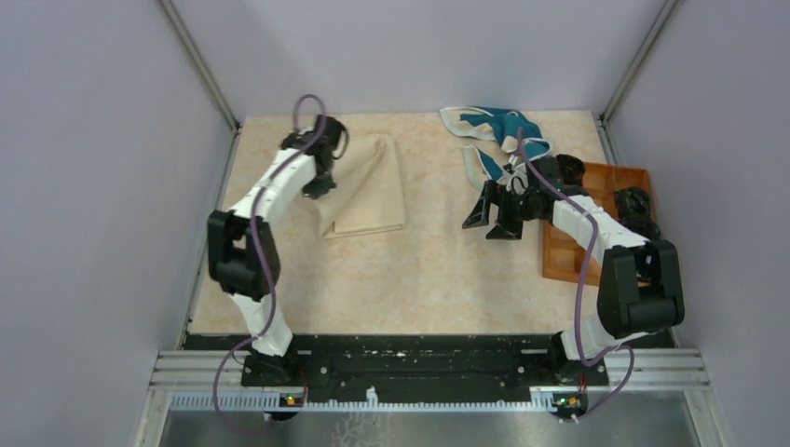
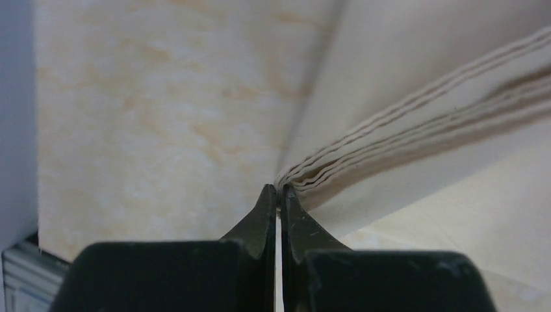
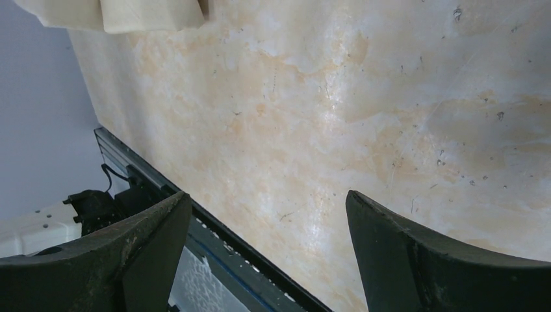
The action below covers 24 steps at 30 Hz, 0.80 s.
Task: Open and lay out the surgical kit
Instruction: Open the surgical kit at the center of the board.
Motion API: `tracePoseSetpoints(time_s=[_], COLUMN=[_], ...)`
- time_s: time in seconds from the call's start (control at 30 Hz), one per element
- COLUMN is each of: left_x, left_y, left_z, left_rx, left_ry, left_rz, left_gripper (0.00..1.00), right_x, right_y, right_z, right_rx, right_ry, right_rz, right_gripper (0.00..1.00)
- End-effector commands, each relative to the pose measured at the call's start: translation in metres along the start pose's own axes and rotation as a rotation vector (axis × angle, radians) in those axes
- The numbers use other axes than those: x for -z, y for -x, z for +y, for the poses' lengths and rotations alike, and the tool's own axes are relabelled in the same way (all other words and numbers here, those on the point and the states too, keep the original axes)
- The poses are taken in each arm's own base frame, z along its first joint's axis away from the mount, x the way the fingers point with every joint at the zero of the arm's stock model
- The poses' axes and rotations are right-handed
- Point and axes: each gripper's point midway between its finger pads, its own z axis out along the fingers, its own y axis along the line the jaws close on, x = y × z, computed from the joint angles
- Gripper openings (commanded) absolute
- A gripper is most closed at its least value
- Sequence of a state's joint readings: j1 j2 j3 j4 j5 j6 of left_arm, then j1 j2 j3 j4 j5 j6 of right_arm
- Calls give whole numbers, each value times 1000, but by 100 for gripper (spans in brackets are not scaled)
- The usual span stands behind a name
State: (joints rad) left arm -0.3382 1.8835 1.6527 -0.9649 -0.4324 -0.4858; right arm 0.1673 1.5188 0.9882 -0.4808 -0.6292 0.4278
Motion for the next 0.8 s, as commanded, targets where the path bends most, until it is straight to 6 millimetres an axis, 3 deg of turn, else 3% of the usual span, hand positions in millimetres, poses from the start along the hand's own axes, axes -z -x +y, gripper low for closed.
tracePoseSetpoints(time_s=[0.0, 0.07, 0.1, 0.13, 0.17, 0.2, 0.23, 0.3, 0.37, 0.47, 0.6, 0.77], left_x=[16, 15, 13, 13, 13, 13, 13, 12, 9, 6, 15, 9], left_y=[-1, -16, -25, -32, -37, -40, -39, -31, -29, -25, -21, -46], left_z=[123, 177, 201, 221, 234, 239, 239, 217, 193, 144, 59, 17], left_rx=[285, 437, 508, 583, 638, 671, 680, 661, 633, 553, 479, 480], left_ry=[222, 325, 363, 391, 402, 394, 374, 239, 132, -91, -540, -671], left_rz=[-41, -33, -29, -33, -29, -28, -29, -11, 12, 27, 43, 120], left_gripper=[0, 0, 7, 19, 41, 64, 79, 93, 95, 95, 92, 84], right_x=[5, 5, 4, 4, 4, 3, 3, 2, 2, 0, 0, 0], right_y=[8, 6, 5, 4, 3, 2, 1, 0, -1, -2, -3, -2], right_z=[8, 10, 11, 13, 13, 14, 15, 16, 16, 14, 12, 12], right_rx=[49, 51, 54, 56, 57, 58, 59, 63, 65, 65, 68, 69], right_ry=[17, 21, 23, 27, 29, 31, 33, 35, 35, 32, 24, 23], right_rz=[-25, -21, -18, -15, -12, -10, -6, -3, 1, 4, 3, 2], right_gripper=[88, 88, 88, 88, 88, 88, 88, 88, 88, 88, 88, 88])
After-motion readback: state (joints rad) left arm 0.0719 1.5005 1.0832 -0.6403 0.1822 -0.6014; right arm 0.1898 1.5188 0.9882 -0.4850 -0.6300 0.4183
